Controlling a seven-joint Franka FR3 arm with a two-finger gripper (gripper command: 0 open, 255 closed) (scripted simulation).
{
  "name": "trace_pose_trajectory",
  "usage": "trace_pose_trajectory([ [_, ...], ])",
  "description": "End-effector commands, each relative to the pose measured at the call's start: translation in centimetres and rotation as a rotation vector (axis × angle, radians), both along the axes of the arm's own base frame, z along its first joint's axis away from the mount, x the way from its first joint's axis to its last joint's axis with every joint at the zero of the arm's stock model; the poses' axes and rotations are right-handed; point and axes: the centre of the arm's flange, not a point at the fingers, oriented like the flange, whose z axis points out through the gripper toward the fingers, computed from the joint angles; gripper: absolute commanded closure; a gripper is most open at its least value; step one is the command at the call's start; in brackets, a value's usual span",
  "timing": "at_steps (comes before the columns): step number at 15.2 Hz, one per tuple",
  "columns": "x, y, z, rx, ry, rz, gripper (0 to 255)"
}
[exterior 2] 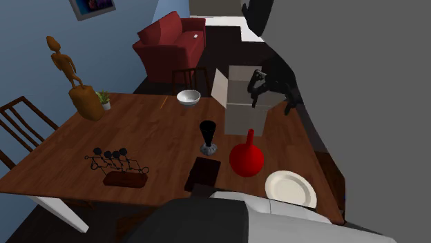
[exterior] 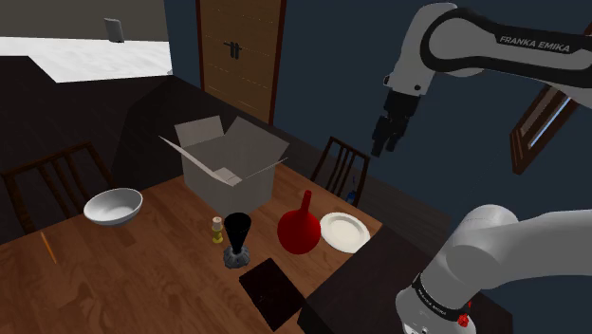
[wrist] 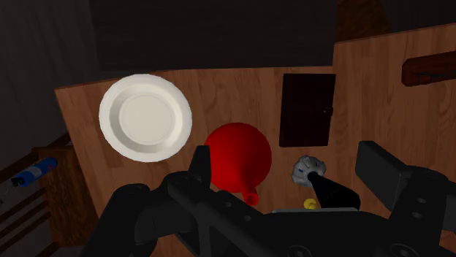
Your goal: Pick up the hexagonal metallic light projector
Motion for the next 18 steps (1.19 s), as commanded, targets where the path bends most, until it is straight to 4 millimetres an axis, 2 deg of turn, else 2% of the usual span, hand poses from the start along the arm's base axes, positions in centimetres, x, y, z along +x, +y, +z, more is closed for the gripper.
trace_pose_trajectory([
  [1, 0.0, 0.0, 0.0, 0.000, 0.000, 0.000, 0],
  [18, 9.7, 14.1, -14.8, -0.057, -0.031, -0.063, 0],
])
